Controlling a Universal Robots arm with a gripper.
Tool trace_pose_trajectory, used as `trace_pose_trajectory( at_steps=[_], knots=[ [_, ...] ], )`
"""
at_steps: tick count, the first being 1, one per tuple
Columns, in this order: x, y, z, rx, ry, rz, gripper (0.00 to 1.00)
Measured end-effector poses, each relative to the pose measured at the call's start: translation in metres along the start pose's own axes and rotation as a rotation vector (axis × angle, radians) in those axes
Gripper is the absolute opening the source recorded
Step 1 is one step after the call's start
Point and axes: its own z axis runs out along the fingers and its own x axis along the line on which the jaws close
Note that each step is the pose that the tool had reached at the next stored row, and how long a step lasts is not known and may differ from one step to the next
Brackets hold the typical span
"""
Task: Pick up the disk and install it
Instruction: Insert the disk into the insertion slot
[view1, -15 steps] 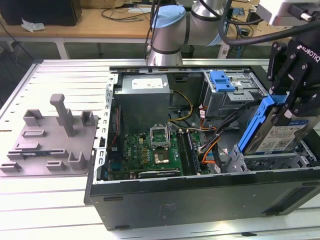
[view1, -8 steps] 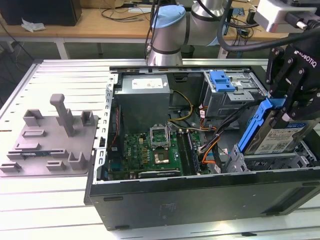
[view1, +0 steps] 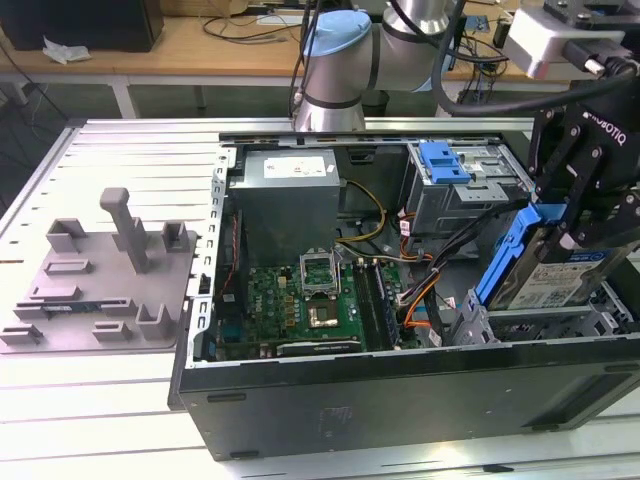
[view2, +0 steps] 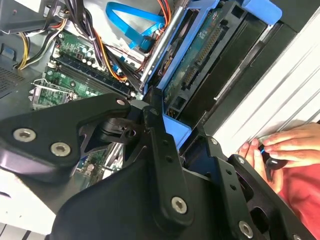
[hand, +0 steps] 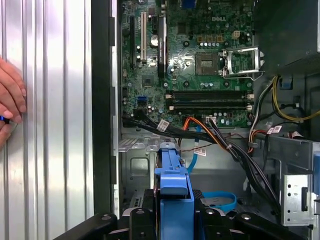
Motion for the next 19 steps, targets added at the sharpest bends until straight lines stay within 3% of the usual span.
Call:
trace_pose_trajectory(
  at_steps=[6, 10, 11, 19],
  knots=[
    [0.0001, 0.0, 0.0054, 0.0, 0.0001, 0.0, 0.37],
    [0.0003, 0.0, 0.006, 0.0, 0.0001, 0.0, 0.38],
    [0.0003, 0.0, 0.006, 0.0001, 0.0001, 0.0, 0.44],
    [0.0003, 0.0, 0.0063, 0.0, 0.0, 0.0, 0.44]
  ],
)
